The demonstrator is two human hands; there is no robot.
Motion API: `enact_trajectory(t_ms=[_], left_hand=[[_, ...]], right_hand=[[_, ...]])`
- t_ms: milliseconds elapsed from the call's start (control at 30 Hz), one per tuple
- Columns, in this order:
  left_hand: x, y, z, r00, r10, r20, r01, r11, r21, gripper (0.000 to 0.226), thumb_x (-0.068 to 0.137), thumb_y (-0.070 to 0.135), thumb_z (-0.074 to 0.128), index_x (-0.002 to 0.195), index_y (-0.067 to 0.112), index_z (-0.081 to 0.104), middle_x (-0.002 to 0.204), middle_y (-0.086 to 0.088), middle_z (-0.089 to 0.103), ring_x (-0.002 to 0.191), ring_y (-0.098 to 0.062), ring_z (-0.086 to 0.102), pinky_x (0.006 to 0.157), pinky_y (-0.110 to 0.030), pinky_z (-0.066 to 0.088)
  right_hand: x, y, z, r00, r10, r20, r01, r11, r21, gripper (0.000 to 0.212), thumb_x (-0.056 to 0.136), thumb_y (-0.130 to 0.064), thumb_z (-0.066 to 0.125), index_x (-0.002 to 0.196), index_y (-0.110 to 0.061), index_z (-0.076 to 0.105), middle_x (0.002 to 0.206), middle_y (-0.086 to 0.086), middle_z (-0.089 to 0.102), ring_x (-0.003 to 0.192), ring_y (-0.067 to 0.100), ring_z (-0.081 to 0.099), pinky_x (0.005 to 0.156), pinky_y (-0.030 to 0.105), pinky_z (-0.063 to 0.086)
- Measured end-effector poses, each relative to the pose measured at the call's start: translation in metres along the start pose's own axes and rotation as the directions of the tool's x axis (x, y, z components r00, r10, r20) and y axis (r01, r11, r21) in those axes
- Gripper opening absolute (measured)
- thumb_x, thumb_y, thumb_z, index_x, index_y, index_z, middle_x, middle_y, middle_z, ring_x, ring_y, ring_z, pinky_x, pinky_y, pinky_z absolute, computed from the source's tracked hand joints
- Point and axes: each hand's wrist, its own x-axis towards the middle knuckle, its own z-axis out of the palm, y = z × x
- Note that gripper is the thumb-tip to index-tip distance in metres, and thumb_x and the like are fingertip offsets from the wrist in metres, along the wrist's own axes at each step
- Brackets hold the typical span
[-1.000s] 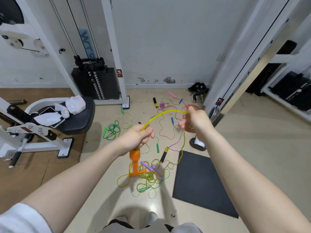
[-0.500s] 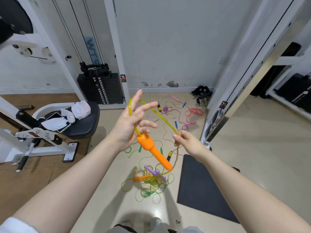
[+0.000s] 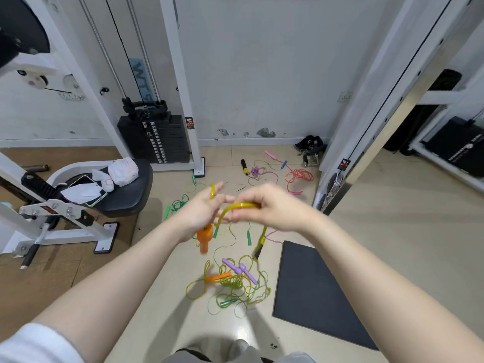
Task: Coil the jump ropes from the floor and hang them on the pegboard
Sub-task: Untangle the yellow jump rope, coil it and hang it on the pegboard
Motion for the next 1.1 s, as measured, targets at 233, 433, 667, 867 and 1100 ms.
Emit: enact_trajectory(t_ms=[233,433,667,867,1100], left_hand=[[-0.022,0.031,0.019,0.808,0.072,0.585,0.212,0.891,-0.402,0.088,0.075,0.073,0.021,0.106,0.004,0.067,0.047,0.001,0.042,0.026,0.003,0.025,0.03,-0.01,0.018],[-0.025,0.044,0.009,0.949,0.206,0.24,-0.033,0.819,-0.572,0.068,0.081,0.059,0.04,0.13,0.011,0.045,0.097,-0.001,0.071,0.035,-0.006,0.052,0.028,-0.009,0.026],[-0.006,0.003,-0.008,0.967,-0.208,-0.15,0.2,0.978,-0.065,0.063,0.094,0.056,0.025,0.137,0.012,0.038,0.132,-0.004,0.052,0.099,-0.018,0.059,0.074,-0.022,0.049],[-0.025,0.012,0.024,0.944,-0.192,0.267,0.123,0.959,0.255,0.094,0.078,0.072,-0.004,0.127,0.01,0.047,0.093,-0.011,0.071,0.042,-0.014,0.056,0.053,-0.026,0.041],[-0.032,0.044,0.019,0.758,0.214,0.616,0.12,0.883,-0.454,0.068,0.076,0.062,0.055,0.117,0.009,0.064,0.084,-0.01,0.073,0.033,-0.003,0.048,0.042,-0.012,0.04]], right_hand=[[0.017,0.025,-0.013,0.89,0.198,-0.41,-0.027,0.921,0.388,0.018,0.081,-0.016,0.069,0.067,-0.016,0.058,0.069,0.009,0.054,0.066,0.015,0.046,0.063,0.025,0.038],[-0.004,0.058,0.031,0.94,0.334,0.075,-0.323,0.793,0.517,0.025,0.099,-0.029,0.041,0.083,-0.013,0.053,0.06,0.0,0.054,0.051,0.007,0.054,0.058,0.022,0.041],[-0.021,0.016,0.033,0.822,0.341,0.456,-0.327,0.938,-0.113,0.024,0.095,-0.018,0.048,0.119,-0.017,0.048,0.064,0.003,0.052,0.037,0.009,0.045,0.034,0.017,0.038],[-0.007,0.017,-0.002,0.99,0.039,-0.134,-0.055,0.991,-0.12,0.011,0.086,-0.025,0.064,0.083,-0.014,0.064,0.058,-0.011,0.052,0.051,0.0,0.048,0.056,0.016,0.037],[-0.015,0.047,0.022,0.969,0.226,-0.103,-0.204,0.961,0.188,0.025,0.094,-0.024,0.052,0.08,-0.005,0.061,0.064,0.001,0.054,0.056,0.005,0.049,0.062,0.027,0.047]])
